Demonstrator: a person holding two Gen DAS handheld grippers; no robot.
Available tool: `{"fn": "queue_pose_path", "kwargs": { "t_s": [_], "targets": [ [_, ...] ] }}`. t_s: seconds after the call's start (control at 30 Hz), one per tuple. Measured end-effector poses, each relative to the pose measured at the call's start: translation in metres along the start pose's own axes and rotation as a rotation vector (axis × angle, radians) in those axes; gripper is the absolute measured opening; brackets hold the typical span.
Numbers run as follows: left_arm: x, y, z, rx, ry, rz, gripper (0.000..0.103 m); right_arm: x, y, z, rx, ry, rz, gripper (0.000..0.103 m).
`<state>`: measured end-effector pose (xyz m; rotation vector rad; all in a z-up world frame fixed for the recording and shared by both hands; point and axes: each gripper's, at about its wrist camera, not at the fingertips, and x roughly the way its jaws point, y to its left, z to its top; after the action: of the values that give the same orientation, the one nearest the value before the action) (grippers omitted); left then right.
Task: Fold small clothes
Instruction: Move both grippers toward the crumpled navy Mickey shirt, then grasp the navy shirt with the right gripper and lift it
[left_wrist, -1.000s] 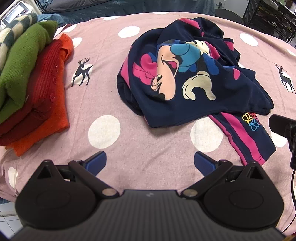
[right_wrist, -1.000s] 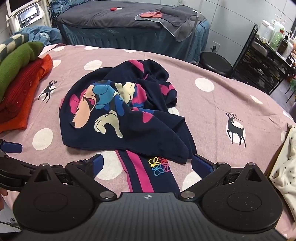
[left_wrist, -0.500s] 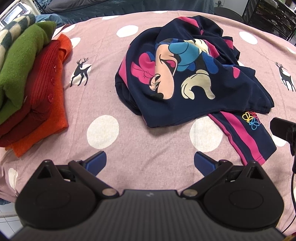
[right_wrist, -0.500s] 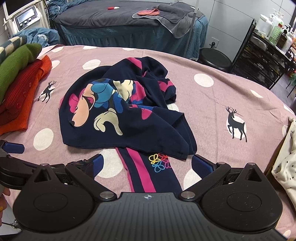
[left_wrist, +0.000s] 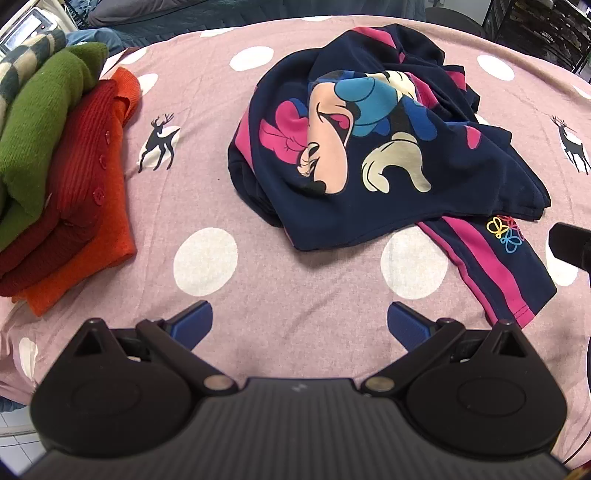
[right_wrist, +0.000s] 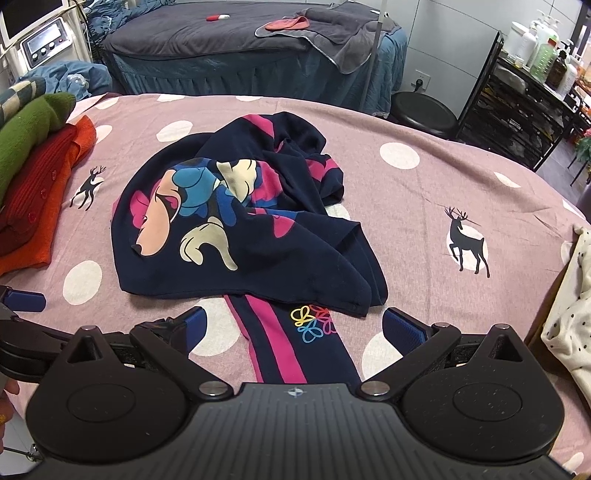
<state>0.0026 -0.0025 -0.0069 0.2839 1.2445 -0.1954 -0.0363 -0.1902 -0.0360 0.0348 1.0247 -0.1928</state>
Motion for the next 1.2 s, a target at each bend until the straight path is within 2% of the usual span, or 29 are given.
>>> {"fn": "queue_pose_path", "kwargs": {
  "t_s": [0.2, 0.97, 1.1, 1.2],
  "targets": [
    [0.002, -0.001, 0.002, 0.011, -0.003, 0.019, 0.103, 0.002, -0.001, 0.000, 0.002, 0.006, 0.003, 0.103],
    [0.006, -0.005, 0.002, 0.016, -0.028, 0.015, 0.103, 0.008, -0.004, 0.001, 0.027, 0.023, 0.026, 0.103],
    [0.009, -0.001, 0.000, -0.001, -0.028, -0.020, 0.103, 0.008, -0.006, 0.001, 0.029, 0.006, 0.033, 0.103],
    [0.012, 0.003, -0.005, -0.012, -0.042, -0.045, 0.103, 0.005, -0.007, 0.002, 0.013, -0.044, 0.042, 0.103]
  ]
}}
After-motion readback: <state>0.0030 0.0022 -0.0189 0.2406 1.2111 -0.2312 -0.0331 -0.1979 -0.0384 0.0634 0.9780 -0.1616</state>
